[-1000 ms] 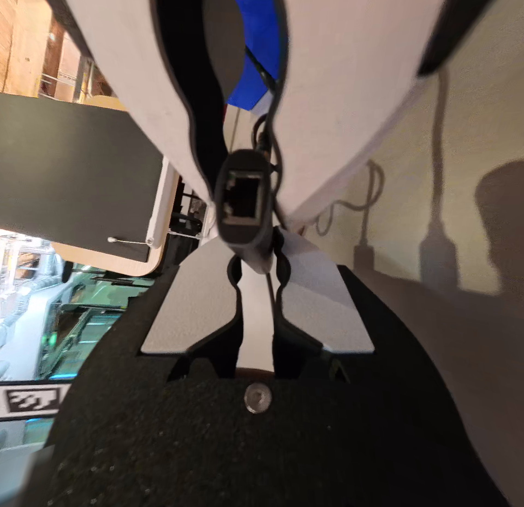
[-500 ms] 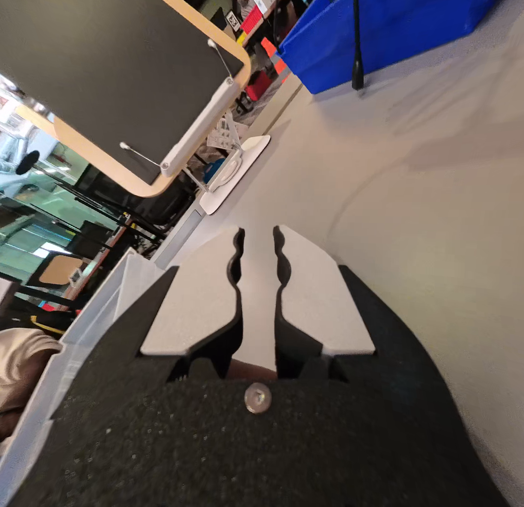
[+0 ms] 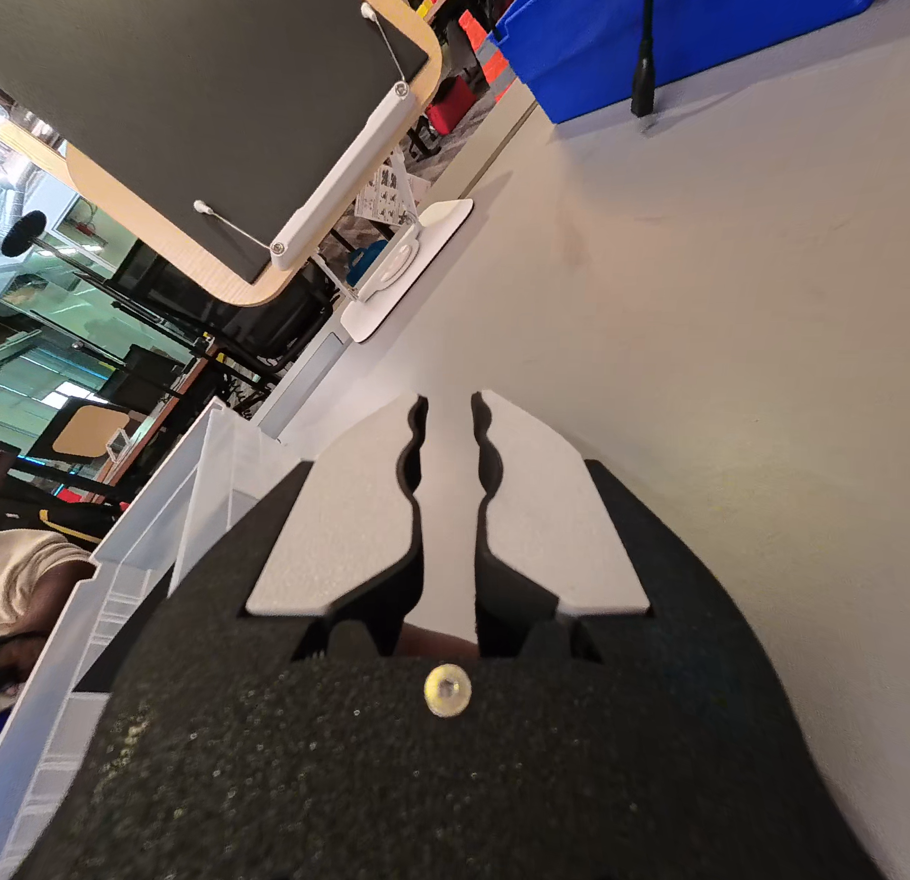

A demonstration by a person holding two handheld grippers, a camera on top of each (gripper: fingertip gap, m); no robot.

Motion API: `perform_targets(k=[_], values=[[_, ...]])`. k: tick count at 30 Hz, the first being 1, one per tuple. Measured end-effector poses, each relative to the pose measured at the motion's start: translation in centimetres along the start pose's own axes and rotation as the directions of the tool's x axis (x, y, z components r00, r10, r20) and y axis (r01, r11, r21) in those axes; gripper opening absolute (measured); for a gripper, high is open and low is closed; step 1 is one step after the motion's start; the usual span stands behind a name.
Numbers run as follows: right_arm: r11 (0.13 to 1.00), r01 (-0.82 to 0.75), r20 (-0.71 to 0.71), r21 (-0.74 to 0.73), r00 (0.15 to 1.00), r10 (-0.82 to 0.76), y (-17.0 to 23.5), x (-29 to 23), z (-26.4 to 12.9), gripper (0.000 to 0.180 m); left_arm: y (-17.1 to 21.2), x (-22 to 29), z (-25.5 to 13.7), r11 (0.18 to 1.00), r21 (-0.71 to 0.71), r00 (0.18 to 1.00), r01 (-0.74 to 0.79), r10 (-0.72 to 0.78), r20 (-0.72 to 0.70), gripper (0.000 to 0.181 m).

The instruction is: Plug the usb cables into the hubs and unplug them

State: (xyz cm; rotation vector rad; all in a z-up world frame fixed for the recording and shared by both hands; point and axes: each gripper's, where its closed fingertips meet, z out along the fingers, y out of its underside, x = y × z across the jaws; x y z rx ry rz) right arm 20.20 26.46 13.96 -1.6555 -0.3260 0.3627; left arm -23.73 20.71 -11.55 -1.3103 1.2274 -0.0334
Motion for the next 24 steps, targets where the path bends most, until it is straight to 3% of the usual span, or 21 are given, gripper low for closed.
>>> perform_targets(k=[5,8,16,21,24], values=[[0.926,-0.102,-0.136,-0.362,0.989,0.056,13.2,4.5,-0.9,0.016,0.4,0.1,0.1,1.000,-0.007,1.000,0.004,-0.004,-0.009,0.017],[0.826,-0.065,-0.157,-0.560,0.987,-0.029,17.7,5.3,-1.1,0.016,0.7,0.4,0.5,1.000,-0.016,1.000,0.002,-0.003,-0.024,0.017],[0.612,0.090,0.017,-0.786,0.992,-0.124,19.9,4.3,4.7,0.016,0.8,0.4,0.8,0.999,-0.032,0.999,0.023,-0.024,-0.028,0.018],[0.387,0.192,0.113,-0.902,0.970,-0.217,23.1,4.9,7.7,0.017,0.9,0.1,0.6,0.990,-0.043,0.989,0.136,-0.139,-0.056,0.022],[0.415,0.149,0.081,-0.898,0.981,-0.176,23.6,5.0,10.2,0.016,0.9,-0.1,0.3,0.977,-0.050,0.975,0.206,-0.210,-0.077,0.025]])
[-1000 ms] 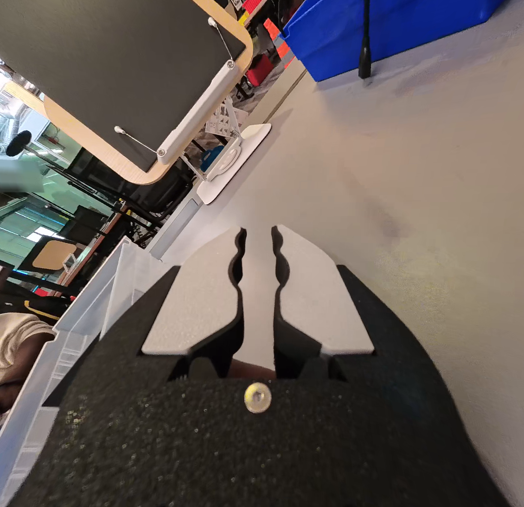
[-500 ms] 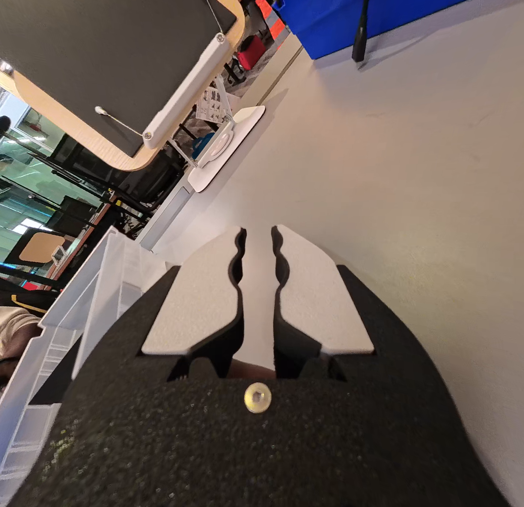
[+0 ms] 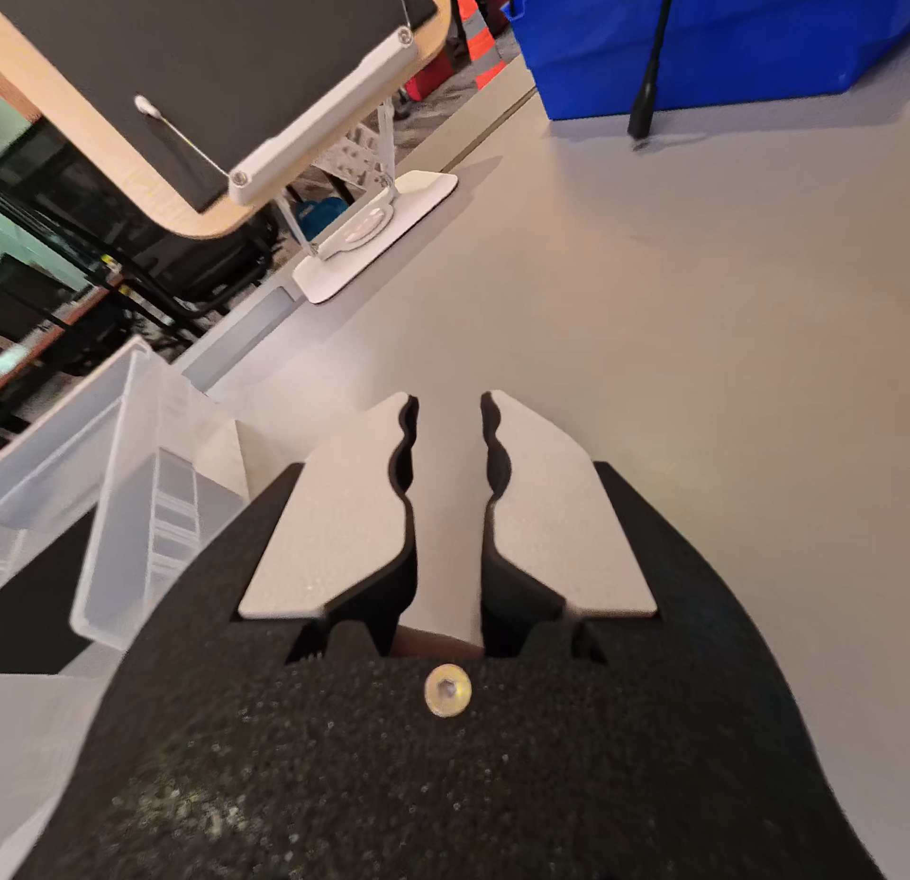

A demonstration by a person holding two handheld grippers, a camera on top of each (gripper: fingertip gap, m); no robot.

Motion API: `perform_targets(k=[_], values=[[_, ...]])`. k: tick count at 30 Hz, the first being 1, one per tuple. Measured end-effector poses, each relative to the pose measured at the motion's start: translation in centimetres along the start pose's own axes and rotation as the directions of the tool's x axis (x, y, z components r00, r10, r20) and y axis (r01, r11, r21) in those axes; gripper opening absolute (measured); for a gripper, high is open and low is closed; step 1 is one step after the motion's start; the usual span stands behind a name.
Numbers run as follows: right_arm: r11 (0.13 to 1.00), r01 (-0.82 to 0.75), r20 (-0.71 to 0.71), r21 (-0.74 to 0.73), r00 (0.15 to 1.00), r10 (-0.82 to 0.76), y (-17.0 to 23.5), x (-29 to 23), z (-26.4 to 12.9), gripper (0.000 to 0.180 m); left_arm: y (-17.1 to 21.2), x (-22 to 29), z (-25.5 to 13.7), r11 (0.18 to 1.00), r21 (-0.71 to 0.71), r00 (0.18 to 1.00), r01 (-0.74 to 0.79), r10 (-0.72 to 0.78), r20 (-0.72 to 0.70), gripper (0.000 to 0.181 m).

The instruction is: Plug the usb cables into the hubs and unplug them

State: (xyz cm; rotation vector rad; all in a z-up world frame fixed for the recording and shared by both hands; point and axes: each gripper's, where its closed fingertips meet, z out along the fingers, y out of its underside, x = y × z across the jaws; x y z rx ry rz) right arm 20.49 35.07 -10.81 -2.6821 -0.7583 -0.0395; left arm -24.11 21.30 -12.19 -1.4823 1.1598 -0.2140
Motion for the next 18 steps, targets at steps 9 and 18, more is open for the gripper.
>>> perform_targets(k=[9,18], values=[[0.873,-0.209,0.165,0.440,0.975,0.150,-4.7,0.9,-9.1,0.044,-0.3,4.6,-3.7,0.898,-0.120,0.816,0.424,-0.436,-0.379,0.036],[0.471,-0.196,-0.019,0.860,0.910,0.413,3.7,-9.3,-21.9,0.038,2.2,-5.5,-10.3,0.792,0.098,0.796,0.603,-0.605,-0.013,0.031]])
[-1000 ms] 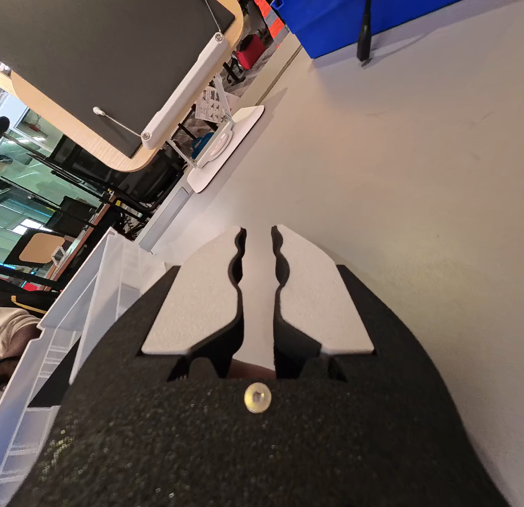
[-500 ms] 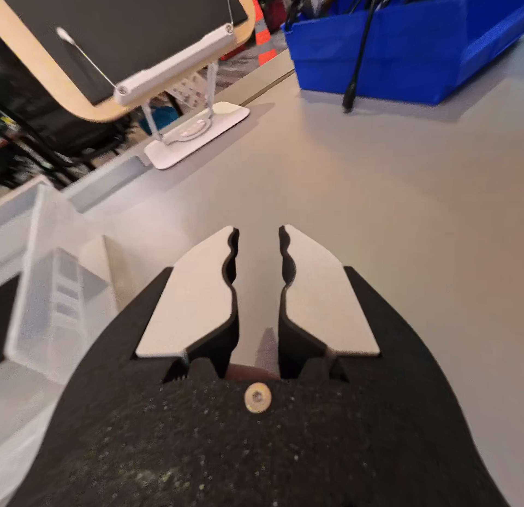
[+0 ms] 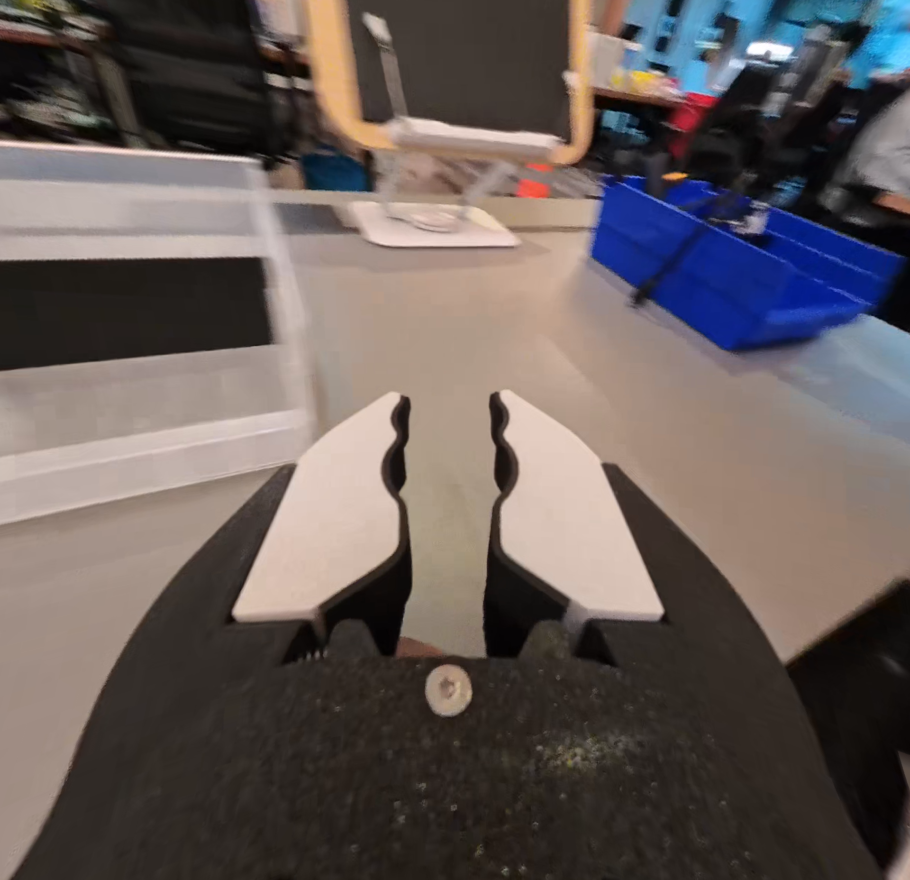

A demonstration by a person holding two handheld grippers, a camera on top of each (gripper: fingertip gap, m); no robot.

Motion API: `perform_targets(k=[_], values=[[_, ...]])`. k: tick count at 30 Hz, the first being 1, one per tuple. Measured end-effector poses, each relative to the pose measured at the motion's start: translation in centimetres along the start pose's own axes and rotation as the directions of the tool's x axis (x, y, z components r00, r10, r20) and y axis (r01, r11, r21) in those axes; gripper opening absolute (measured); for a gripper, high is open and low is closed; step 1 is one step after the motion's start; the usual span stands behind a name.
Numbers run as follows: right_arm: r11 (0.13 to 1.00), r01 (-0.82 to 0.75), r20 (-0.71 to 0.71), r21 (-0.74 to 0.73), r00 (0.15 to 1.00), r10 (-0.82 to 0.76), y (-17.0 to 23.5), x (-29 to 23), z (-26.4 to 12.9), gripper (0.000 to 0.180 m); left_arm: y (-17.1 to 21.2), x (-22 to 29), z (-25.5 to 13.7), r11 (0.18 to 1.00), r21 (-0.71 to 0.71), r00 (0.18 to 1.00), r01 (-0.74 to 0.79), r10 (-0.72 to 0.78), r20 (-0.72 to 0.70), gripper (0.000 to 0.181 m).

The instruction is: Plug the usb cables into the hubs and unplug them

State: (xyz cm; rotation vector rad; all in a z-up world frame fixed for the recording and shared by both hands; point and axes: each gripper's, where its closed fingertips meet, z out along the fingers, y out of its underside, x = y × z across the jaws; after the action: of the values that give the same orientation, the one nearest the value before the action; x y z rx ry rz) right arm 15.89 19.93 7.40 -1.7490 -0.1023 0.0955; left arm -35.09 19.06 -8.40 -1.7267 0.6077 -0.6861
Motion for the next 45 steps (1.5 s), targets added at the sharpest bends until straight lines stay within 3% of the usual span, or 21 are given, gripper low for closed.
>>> perform_targets(k=[6,8,10,14,22,27,40,43,45], values=[[0.995,-0.045,-0.254,-0.084,0.967,0.022,15.7,-6.7,-4.6,0.047,1.3,-8.9,-3.5,0.997,-0.072,0.949,-0.035,0.056,0.310,0.031],[0.992,-0.080,-0.322,-0.100,0.946,0.044,19.0,-7.5,-5.3,0.047,2.0,-10.0,-3.6,0.996,-0.092,0.943,0.008,0.023,0.331,0.031],[0.988,-0.071,-0.317,-0.139,0.948,0.024,20.5,-8.1,-5.1,0.059,2.5,-10.7,-3.7,0.993,-0.118,0.935,0.013,0.030,0.353,0.031],[0.984,0.032,-0.400,-0.178,0.911,-0.102,20.5,-6.2,-5.2,0.062,2.5,-11.0,-3.7,0.988,-0.146,0.920,-0.043,0.096,0.379,0.031],[0.982,-0.108,-0.395,-0.152,0.918,0.040,21.3,-5.5,-6.0,0.060,2.7,-11.0,-3.7,0.983,-0.169,0.914,-0.069,0.130,0.385,0.031],[0.981,-0.105,-0.400,-0.161,0.916,0.033,21.5,-5.3,-6.3,0.060,2.6,-11.1,-3.4,0.990,-0.143,0.926,-0.020,0.072,0.371,0.031],[0.981,-0.102,-0.401,-0.167,0.916,0.027,21.6,-4.7,-5.7,0.061,2.8,-11.3,-2.4,0.984,-0.172,0.923,-0.049,0.110,0.368,0.031],[0.987,-0.067,-0.342,-0.148,0.940,0.012,20.9,-6.1,-5.0,0.062,2.9,-11.2,-2.8,0.983,-0.174,0.920,-0.056,0.119,0.373,0.031],[0.993,-0.067,-0.183,-0.099,0.982,0.048,19.8,-9.4,-3.6,0.063,3.1,-11.3,-3.4,0.982,-0.181,0.914,-0.061,0.128,0.384,0.031]])
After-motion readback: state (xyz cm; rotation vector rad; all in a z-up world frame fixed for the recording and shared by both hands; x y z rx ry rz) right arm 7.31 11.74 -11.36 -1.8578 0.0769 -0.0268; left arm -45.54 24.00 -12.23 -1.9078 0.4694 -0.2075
